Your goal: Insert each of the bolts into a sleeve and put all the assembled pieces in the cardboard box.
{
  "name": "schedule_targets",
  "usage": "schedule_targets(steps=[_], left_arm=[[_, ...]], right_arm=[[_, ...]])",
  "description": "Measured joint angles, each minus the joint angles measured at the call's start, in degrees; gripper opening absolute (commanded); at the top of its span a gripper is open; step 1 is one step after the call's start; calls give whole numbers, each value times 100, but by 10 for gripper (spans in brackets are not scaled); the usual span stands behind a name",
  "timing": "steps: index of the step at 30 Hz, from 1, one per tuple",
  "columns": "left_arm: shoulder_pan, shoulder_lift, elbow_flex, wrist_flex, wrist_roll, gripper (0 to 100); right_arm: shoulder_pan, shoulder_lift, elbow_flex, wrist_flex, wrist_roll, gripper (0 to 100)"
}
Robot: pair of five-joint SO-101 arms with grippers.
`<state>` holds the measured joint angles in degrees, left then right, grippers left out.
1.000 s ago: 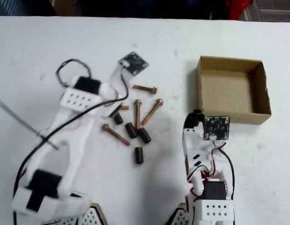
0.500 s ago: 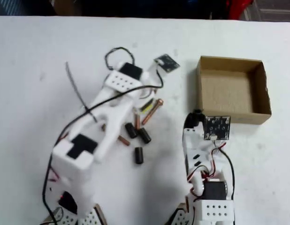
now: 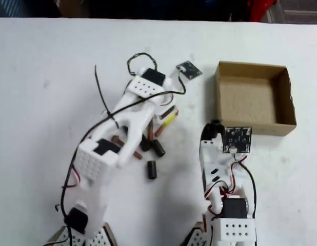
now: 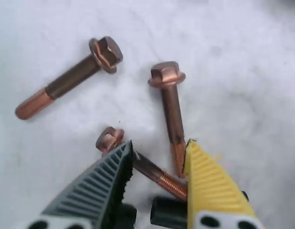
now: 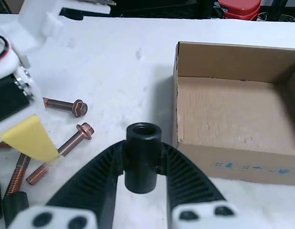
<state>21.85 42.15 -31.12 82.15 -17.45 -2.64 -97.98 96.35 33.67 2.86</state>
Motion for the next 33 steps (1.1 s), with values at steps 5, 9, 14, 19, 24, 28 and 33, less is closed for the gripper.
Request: schedule_targets(steps=[5,9,14,19,24,28,33], left_arm=[[26,695,-897,9,0,199],[26,1178,-1653,237,0,199],[35,1785,-2488,607,0,199],[44,2277,-3147,844,-9,127],[141,2576,-3710,1081,0,41],[123,2769,-3982,1090,9,23],[132,2919,-4246,1090,9,22]], right_arm=[[0,0,0,0,0,17],[0,0,0,0,0,17],[0,0,0,0,0,17],[0,0,0,0,0,17],[0,0,0,0,-18,17],[0,0,0,0,-26,17],[0,0,0,0,-26,17]])
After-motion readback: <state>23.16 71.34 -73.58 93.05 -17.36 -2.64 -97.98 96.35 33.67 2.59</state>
